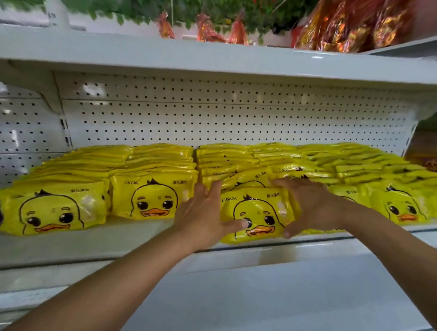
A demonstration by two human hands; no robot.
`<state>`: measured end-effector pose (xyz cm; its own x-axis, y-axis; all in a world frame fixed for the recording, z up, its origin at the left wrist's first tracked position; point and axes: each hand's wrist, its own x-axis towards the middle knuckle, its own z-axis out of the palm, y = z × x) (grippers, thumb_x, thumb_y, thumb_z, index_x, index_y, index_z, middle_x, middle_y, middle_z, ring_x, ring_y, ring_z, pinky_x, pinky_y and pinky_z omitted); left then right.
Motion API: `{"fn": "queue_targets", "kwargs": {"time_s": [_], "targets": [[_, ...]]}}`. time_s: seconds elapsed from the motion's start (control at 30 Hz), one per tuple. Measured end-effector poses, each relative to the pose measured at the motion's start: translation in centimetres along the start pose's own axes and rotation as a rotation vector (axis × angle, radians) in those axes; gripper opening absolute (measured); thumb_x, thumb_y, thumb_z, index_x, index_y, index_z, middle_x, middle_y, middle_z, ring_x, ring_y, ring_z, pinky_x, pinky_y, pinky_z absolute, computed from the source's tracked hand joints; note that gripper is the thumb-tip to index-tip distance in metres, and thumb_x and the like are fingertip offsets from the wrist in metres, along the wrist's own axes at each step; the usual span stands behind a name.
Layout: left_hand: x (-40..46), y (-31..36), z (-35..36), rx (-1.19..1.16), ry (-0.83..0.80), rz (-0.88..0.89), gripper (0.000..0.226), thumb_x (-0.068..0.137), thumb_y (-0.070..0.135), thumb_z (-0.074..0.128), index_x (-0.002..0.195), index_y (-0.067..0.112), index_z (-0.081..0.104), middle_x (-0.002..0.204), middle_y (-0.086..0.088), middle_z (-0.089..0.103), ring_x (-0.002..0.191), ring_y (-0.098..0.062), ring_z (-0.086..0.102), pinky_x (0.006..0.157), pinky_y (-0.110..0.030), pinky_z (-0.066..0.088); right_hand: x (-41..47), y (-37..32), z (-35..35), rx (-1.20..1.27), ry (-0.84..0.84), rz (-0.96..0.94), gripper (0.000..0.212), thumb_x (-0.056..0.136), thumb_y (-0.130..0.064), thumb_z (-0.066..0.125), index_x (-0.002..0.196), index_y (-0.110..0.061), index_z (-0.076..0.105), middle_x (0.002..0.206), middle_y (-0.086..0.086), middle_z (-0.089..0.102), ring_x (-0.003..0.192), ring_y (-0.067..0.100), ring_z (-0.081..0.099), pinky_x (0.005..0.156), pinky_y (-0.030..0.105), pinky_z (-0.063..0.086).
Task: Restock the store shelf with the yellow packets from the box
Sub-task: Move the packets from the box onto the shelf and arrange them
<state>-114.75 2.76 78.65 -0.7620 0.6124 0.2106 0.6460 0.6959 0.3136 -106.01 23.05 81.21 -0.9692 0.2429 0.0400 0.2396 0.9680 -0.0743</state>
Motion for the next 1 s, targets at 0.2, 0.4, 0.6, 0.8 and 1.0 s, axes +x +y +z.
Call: {"fn": "queue_targets", "kwargs": {"time_s": [0.2,0.4,0.6,0.8,1.0], "targets": [[0.8,1.0,1.1,-0.121,0.053,-0.115,0.093,0.065,0.044,0.081,0.137,0.018,0.028,0.137,-0.006,0.034,0.126,-0.026,0.041,0.097,-0.037,0.04,1.7,0.1,1.1,-0.04,0.126,-0.076,0.099,0.062,-0.041,0.082,0.142,-0.027,0.025,0.132,0.003,0.039,0.126,0.023,0.036,0.108,0.04,0.018],[1.4,0.5,0.9,0.13,0.105,-0.126,0.099,0.067,0.053,0.076,0.143,0.023,0.021,0.144,-0.005,0.024,0.134,-0.025,0.026,0.107,-0.041,0.03,2.5,-0.3,1.1,-0.027,0.198,-0.121,0.1,0.054,-0.046,0.084,0.136,-0.026,0.031,0.131,0.002,0.033,0.124,0.021,0.035,0.105,0.037,0.023],[1.9,2.4,1.9,0.288,0.221,0.07,0.093,0.068,0.047,0.072,0.142,0.028,0.02,0.148,0.003,0.02,0.139,-0.02,0.014,0.114,-0.041,0.008,4.4,0.9,-0.6,-0.013,0.057,-0.211,0.134,0.049,-0.047,0.087,0.148,-0.032,-0.002,0.156,-0.005,-0.003,0.145,0.02,0.0,0.117,0.046,0.003],[2.2,2.5,2.8,0.312,0.275,0.062,0.104,0.056,0.059,0.077,0.139,0.03,0.022,0.138,0.003,0.031,0.125,-0.02,0.032,0.101,-0.035,0.027,5.2,0.5,-0.4,-0.067,0.06,-0.236,0.13,0.046,-0.048,0.087,0.148,-0.029,0.008,0.14,0.003,0.024,0.136,0.025,0.025,0.111,0.036,0.022],[2.2,1.5,2.3,0.357,0.337,0.032,0.102,0.05,0.062,0.078,0.132,0.027,0.028,0.142,0.002,0.024,0.123,-0.021,0.031,0.096,-0.035,0.028,4.7,-0.1,0.1,-0.103,0.205,-0.277,0.111,0.053,-0.051,0.083,0.144,-0.024,0.026,0.132,0.004,0.041,0.121,0.024,0.044,0.091,0.029,0.038]]}}
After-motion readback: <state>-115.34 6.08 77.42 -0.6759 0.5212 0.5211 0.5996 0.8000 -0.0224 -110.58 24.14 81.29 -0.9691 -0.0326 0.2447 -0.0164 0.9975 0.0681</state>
